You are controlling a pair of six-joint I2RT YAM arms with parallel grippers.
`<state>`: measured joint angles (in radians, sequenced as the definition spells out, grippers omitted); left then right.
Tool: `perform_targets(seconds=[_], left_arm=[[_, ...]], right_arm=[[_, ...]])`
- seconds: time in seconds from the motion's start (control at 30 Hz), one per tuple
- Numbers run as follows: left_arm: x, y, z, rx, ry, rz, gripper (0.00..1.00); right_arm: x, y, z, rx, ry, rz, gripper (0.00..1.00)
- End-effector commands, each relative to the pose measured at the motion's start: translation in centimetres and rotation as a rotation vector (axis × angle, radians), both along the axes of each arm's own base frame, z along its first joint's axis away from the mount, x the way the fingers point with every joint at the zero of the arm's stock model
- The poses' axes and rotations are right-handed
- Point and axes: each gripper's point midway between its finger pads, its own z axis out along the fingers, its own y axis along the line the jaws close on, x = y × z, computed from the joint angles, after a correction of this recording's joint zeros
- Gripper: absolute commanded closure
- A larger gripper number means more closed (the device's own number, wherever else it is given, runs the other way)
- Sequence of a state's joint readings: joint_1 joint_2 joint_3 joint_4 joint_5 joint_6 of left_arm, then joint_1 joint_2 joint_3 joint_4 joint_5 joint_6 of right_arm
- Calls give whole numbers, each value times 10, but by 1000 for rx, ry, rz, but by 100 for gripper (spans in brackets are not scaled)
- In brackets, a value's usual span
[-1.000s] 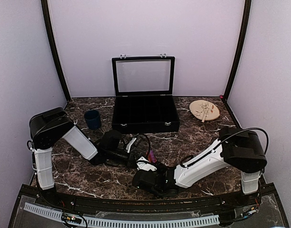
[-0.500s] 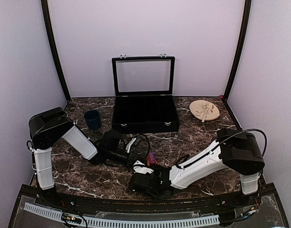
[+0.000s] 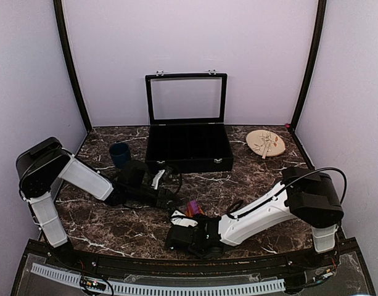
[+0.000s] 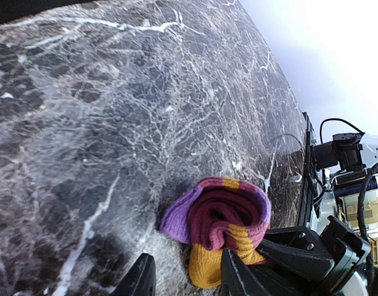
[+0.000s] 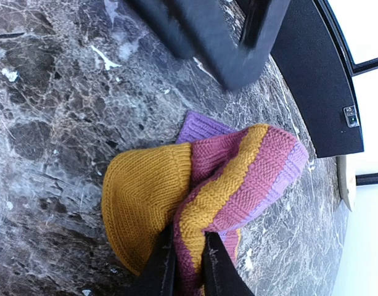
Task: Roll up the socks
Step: Roll the sock at the center of the board.
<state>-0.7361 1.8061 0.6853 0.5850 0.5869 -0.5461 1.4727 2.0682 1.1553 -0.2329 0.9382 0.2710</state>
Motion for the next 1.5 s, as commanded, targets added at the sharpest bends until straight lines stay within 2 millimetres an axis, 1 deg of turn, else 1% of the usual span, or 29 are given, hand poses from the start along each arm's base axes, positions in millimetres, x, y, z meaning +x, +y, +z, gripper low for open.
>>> perform_targets(seconds=[0.0, 0.17, 0.23, 0.3, 0.47, 0.63, 0.87, 1.0, 1.2, 1.4, 1.47], left_arm=[[5, 9, 17, 33, -27, 22, 62], [14, 3, 40, 26, -60, 27, 60], [15, -1, 44, 16, -55, 15, 59], [17, -6, 44, 13, -39, -1, 59], [19, -14, 40, 21, -8, -28, 59], [18, -24, 36, 11, 29, -70, 59], [8, -39, 17, 52, 79, -150, 62], [5, -42, 13, 56, 88, -161, 65], [0, -40, 6, 80, 103, -163, 70], [-7, -38, 5, 89, 112, -175, 73], [-11, -38, 6, 88, 114, -181, 76]], right_arm=[[-32, -7, -49, -69, 192, 65, 87], [-37, -11, -56, -51, 231, 65, 87], [-39, -12, -58, -51, 246, 69, 87], [-41, -12, -60, -52, 258, 70, 87], [-43, -13, -60, -40, 272, 69, 87], [-47, -11, -62, -24, 298, 79, 86], [-51, -10, -61, 5, 329, 96, 81], [-53, -9, -62, 11, 341, 97, 81], [-54, -13, -63, 3, 350, 92, 79], [-55, -18, -66, 5, 363, 69, 78], [-55, -20, -69, 0, 369, 60, 78]])
